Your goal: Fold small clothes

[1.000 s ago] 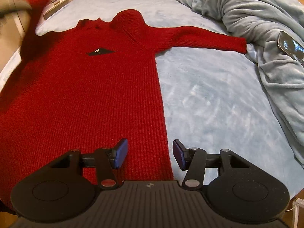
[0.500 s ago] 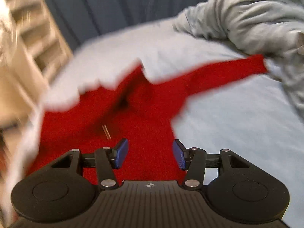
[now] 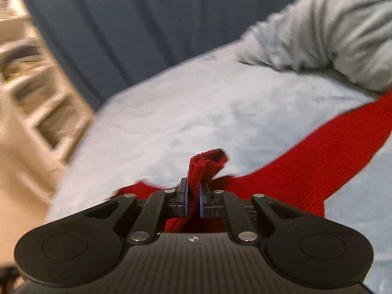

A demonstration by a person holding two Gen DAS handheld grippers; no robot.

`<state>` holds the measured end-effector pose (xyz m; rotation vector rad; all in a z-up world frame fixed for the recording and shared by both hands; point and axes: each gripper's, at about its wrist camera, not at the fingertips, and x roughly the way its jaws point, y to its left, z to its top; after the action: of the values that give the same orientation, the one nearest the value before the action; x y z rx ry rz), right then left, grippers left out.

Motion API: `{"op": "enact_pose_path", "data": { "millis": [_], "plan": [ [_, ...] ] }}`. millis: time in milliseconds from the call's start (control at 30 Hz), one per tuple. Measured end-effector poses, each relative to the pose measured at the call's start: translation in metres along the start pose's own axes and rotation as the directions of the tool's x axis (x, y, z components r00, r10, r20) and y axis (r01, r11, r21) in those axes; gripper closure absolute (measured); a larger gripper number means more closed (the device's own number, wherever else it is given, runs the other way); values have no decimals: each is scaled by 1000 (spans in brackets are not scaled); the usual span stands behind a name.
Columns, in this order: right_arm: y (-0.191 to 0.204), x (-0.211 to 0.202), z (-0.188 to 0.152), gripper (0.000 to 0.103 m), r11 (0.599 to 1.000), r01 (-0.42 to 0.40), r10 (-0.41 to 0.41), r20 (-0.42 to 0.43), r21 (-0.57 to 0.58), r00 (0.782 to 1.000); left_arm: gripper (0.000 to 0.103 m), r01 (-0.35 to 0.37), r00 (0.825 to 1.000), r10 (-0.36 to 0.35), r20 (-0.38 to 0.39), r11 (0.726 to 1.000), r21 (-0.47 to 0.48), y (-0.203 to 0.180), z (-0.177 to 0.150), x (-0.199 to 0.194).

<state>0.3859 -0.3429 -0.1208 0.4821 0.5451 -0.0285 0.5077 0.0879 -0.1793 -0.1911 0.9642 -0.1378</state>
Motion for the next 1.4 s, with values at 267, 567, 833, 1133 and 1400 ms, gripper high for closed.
{"op": "enact_pose_path", "data": {
  "millis": [267, 567, 833, 1133, 1400],
  "plan": [
    [-87, 28, -50, 69, 980, 126, -84, -252, 155, 964, 39, -25, 999, 25, 19, 1000, -2, 3, -15, -8],
    [-258, -20, 32, 37, 813, 292, -331, -13, 504, 944, 13, -26, 996, 26, 86, 1000, -10, -14, -51, -58],
    [-284, 64, 64, 39, 784, 358, -428, 24, 507, 904, 13, -71, 997, 74, 30, 992, -102, -18, -72, -79],
    [-226, -36, 111, 91, 770, 630, -634, 231, 101, 738, 13, -69, 995, 76, 56, 991, -117, -28, -66, -78],
    [-227, -30, 90, 91, 739, 673, -670, 83, -18, 738, 13, -39, 997, 50, 61, 983, -182, -16, -69, -97]
  ]
}}
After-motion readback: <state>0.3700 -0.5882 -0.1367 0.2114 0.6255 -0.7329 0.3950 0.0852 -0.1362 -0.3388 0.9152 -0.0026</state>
